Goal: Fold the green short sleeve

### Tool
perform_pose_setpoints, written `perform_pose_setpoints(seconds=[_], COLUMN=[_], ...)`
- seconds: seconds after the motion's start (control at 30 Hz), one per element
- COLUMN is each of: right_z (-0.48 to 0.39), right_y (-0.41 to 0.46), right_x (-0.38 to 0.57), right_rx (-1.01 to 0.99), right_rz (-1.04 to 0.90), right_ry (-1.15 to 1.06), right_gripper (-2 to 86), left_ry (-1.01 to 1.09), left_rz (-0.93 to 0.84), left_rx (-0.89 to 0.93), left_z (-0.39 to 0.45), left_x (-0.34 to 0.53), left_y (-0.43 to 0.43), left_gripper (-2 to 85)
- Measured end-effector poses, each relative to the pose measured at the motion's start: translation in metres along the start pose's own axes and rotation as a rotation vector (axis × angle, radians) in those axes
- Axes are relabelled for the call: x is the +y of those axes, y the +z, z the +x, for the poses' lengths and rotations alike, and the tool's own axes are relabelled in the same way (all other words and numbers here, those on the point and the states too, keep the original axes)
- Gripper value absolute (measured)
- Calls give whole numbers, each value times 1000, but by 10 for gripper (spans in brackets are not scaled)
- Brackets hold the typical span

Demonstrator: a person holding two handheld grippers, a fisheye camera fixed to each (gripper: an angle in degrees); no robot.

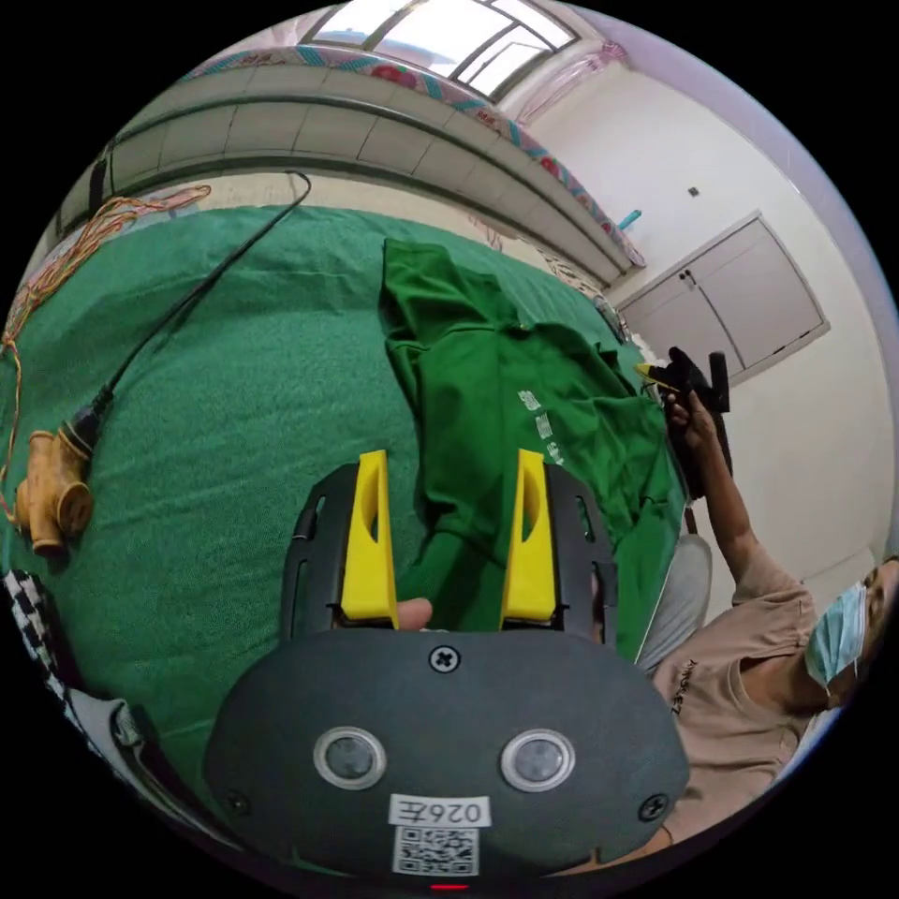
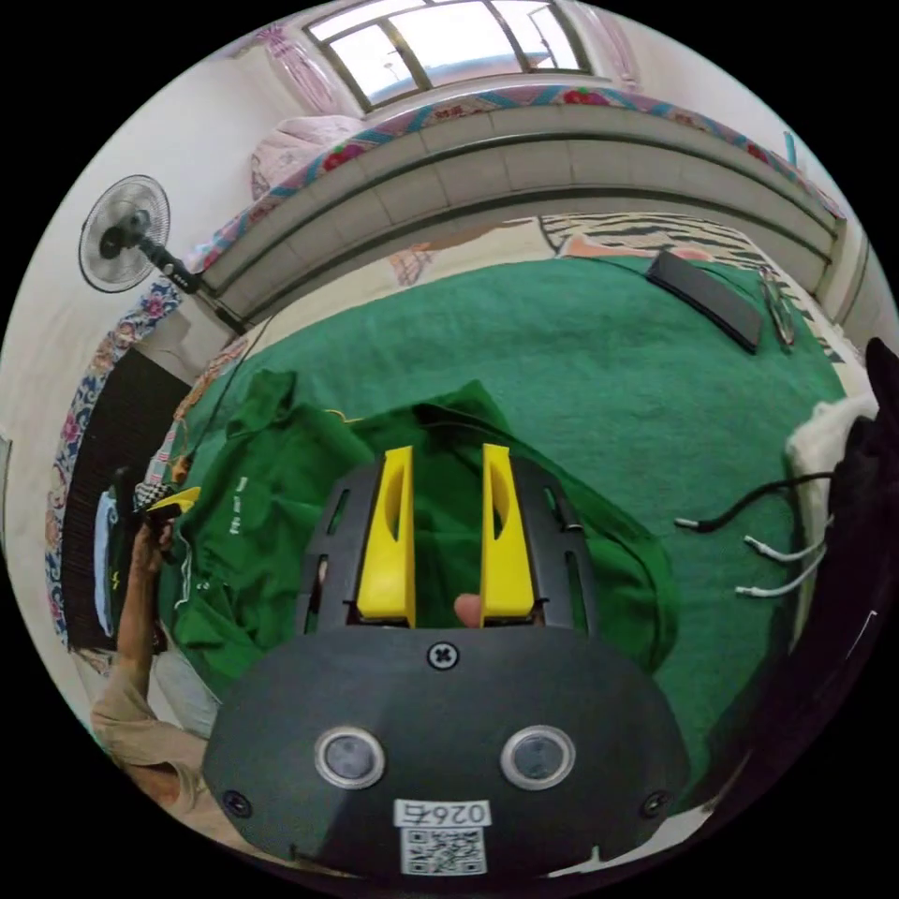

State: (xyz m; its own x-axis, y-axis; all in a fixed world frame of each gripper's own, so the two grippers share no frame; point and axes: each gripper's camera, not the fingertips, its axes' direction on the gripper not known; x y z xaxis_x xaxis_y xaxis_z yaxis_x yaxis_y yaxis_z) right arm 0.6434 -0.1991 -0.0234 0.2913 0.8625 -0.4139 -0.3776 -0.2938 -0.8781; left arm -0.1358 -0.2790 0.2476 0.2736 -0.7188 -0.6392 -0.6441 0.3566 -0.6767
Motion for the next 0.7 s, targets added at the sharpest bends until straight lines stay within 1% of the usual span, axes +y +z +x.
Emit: perform_pose_setpoints(seconds=[0.07,0.1,0.13,0.17,0.2,0.23,0.27,0.3,0.33,0.37,0.4,0.43,0.47,0.5,0.6,0.67,0.7], right_z=[12,12,8,-1,-9,-29,-46,-54,-65,-71,-74,-80,-86,-88,-106,-127,-134], right_y=[-1,3,16,35,34,27,13,3,-23,-47,-59,-77,-90,-95,-105,-97,-95], right_x=[4,4,1,-2,-4,-11,-20,-24,-29,-30,-29,-23,-13,-6,50,103,116], right_rx=[132,156,156,161,212,270,280,271,240,215,219,247,268,268,187,94,79], right_rz=[-9,-24,-96,-229,-218,-209,-142,-79,64,179,223,267,264,254,165,30,0], right_ry=[2,0,-31,-63,-93,-168,-189,-199,-202,-167,-149,-146,-163,-171,-287,-425,-456], right_gripper=[121,124,106,66,49,15,11,9,18,35,47,62,68,68,49,23,22], left_ry=[21,64,145,211,281,300,290,212,84,20,-76,-143,-162,-145,54,187,265], left_rz=[-62,-115,-174,-191,-205,-240,-234,-174,-54,12,122,176,189,191,129,112,102], left_rx=[-95,-223,-411,-452,-430,-492,-530,-595,-610,-600,-557,-524,-515,-499,-380,-284,-239], left_z=[17,35,57,68,85,92,92,84,71,64,52,45,43,47,80,108,129], left_x=[-7,-10,-10,-9,-9,-13,-16,-23,-25,-23,-14,0,7,24,76,111,133], left_y=[12,23,37,43,51,59,59,50,28,16,-6,-22,-27,-33,-25,-15,-7], left_gripper=[163,139,106,76,18,12,9,9,11,13,23,39,42,48,44,36,40])
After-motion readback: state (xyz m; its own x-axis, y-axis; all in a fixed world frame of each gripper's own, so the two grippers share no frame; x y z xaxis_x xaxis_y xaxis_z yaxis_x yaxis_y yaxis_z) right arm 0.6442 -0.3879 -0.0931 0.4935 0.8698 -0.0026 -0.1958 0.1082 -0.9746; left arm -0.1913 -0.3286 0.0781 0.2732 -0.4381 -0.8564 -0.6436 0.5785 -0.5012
